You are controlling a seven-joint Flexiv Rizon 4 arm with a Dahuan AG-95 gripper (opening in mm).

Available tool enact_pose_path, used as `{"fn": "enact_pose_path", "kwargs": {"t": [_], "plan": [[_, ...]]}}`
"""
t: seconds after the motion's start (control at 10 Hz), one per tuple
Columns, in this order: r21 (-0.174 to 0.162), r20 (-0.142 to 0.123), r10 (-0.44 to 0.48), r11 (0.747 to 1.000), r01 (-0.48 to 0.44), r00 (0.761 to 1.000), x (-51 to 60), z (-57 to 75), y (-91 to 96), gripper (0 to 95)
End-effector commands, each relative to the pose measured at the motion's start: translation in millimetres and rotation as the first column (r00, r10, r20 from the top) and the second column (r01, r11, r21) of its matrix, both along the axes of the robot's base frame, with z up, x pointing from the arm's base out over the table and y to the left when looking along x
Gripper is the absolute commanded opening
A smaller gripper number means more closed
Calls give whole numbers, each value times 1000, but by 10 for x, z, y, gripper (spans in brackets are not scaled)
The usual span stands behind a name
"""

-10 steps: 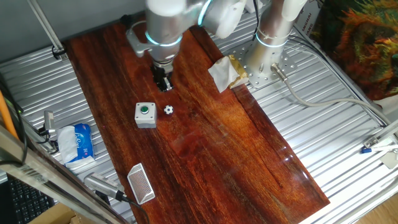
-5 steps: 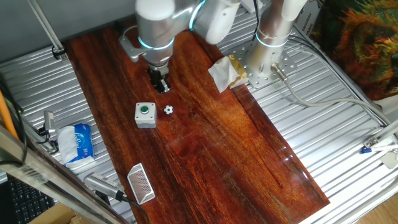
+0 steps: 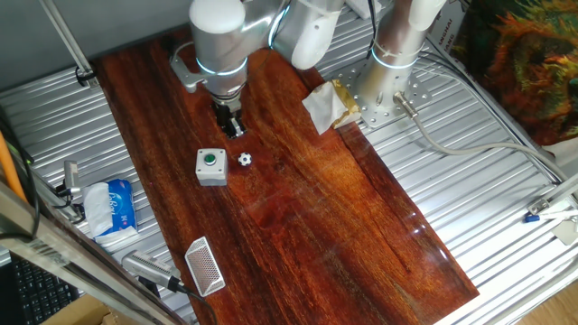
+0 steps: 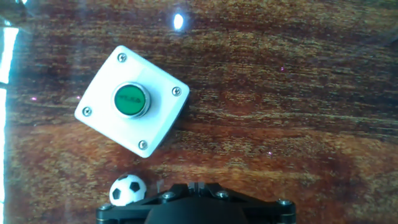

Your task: Push the soccer ball into the goal

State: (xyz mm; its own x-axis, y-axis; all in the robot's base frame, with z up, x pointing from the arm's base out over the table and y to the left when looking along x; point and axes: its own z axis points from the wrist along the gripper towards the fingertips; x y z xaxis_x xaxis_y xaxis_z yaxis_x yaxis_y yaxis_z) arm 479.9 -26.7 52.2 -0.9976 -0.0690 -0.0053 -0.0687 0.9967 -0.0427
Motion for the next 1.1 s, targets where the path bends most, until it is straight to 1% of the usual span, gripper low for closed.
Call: {"fn": "enact_pose_path", "kwargs": {"t": [0.1,0.4,0.5,0.6,0.7,0.9,1.0,1.1], "plan": [[-7,-32,9,1000,-10,999,15,-9,3,0],[-6,-41,23,1000,-23,999,15,-7,2,0],[-5,-52,37,999,-37,998,15,-7,2,0],[-5,-54,40,999,-40,998,15,-7,2,0],[-2,-70,64,998,-64,995,15,-7,2,0],[2,-79,56,998,-56,995,15,-7,2,0],[5,-109,60,998,-59,992,15,-7,2,0],[6,-117,78,997,-78,990,15,-7,2,0]]}}
